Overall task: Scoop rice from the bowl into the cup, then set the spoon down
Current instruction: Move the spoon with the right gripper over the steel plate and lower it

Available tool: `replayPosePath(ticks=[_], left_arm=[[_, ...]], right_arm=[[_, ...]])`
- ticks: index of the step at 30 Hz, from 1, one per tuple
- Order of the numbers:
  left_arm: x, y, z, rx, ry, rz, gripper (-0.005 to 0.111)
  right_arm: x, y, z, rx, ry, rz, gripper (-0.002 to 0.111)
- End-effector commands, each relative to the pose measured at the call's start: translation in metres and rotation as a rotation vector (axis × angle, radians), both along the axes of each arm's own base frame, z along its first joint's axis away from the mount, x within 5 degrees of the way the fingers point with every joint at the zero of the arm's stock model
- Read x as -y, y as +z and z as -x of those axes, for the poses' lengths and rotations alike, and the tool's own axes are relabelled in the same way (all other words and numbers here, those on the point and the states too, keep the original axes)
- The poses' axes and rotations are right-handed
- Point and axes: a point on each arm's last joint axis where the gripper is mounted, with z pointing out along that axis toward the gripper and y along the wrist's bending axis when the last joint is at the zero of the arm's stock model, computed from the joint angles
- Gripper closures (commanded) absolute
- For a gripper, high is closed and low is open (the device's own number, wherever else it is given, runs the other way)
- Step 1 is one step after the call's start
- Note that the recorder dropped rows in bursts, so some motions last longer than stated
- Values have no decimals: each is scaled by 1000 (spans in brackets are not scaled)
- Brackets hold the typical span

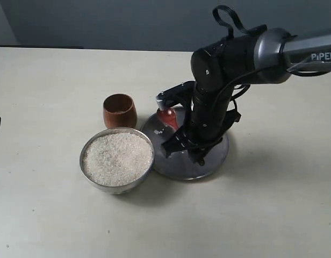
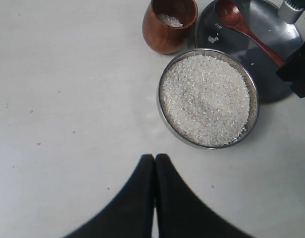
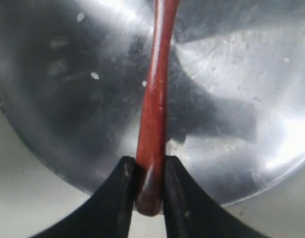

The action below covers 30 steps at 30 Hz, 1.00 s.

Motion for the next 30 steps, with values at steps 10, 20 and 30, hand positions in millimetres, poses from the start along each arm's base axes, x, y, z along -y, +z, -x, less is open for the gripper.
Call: replayPosePath(ticks=[10, 20, 30], left_arm=[[0, 0, 0, 1, 4, 2, 106], [0, 0, 0, 1, 4, 2, 106], [0, 0, 0, 1, 4, 2, 106]], right_arm=[[3, -9, -5, 28, 5, 24, 109], [3, -14, -3, 7, -15, 37, 109], [3, -29, -4, -21, -13, 59, 72]])
